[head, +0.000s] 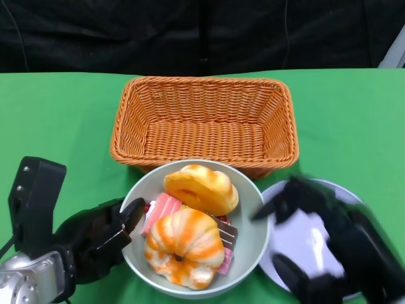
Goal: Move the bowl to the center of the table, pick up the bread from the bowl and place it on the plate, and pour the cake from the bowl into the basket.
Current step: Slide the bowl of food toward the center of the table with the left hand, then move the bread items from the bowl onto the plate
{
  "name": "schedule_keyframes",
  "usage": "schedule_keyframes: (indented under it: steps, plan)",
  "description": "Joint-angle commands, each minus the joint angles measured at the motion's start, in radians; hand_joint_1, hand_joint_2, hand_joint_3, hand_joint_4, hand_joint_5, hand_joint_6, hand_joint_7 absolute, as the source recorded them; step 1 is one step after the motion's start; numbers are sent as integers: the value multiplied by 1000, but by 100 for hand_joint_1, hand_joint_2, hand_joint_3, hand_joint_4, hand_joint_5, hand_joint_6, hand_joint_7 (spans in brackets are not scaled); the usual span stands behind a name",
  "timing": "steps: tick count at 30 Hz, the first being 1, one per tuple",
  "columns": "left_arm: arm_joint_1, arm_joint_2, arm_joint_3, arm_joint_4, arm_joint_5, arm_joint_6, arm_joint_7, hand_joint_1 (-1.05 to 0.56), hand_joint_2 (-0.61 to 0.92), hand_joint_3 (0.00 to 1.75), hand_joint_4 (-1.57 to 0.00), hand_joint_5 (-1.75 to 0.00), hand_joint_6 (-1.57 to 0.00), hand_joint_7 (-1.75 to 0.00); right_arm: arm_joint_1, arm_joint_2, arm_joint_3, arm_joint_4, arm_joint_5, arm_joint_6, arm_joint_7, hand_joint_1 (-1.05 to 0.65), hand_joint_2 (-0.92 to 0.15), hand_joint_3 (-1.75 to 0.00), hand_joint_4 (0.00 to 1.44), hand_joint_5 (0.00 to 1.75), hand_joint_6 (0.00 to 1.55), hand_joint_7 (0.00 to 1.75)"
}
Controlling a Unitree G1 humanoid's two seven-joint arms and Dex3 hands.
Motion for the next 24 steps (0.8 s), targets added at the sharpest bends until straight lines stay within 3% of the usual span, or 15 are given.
schedule_keyframes:
  steps: [1,4,9,12,14,17,19,24]
  plan:
    - [-2,-6,-31,11,2,0,-14,-72,92,48,0,0,0,0,-101,-16,14,-11,-55,85,47,-57,-36,-82,1,156,0,130]
    - [0,-8,-41,17,3,-12,-13,-72,92,47,0,0,0,0,-158,-10,38,4,-103,146,65,-61,-43,-61,0,153,0,127]
    - [5,-2,-59,15,8,-26,-15,-72,92,47,0,0,0,0,-230,10,87,70,-186,219,44,-59,-45,-48,0,150,0,130]
    - [13,4,-70,3,22,-41,-10,-71,92,47,0,0,0,0,-249,11,101,124,-208,221,4,-55,-52,-37,0,139,0,119]
    - [24,17,-92,-14,53,-66,0,-69,92,53,0,0,0,0,-255,5,107,152,-218,214,-22,-52,-64,-24,0,128,0,106]
    - [43,42,-128,-47,109,-108,13,-68,92,55,0,0,0,0,-258,-3,112,181,-222,206,-42,-51,-67,-19,0,124,0,102]
    - [68,73,-169,-94,176,-149,32,-70,92,56,-6,-3,-2,-1,-261,-11,115,214,-225,195,-56,-46,-77,-13,0,109,0,87]
    - [116,107,-215,-185,263,-162,54,-70,92,55,-9,-4,-5,-2,-292,-12,145,314,-265,172,-124,-45,-87,-8,0,95,0,75]
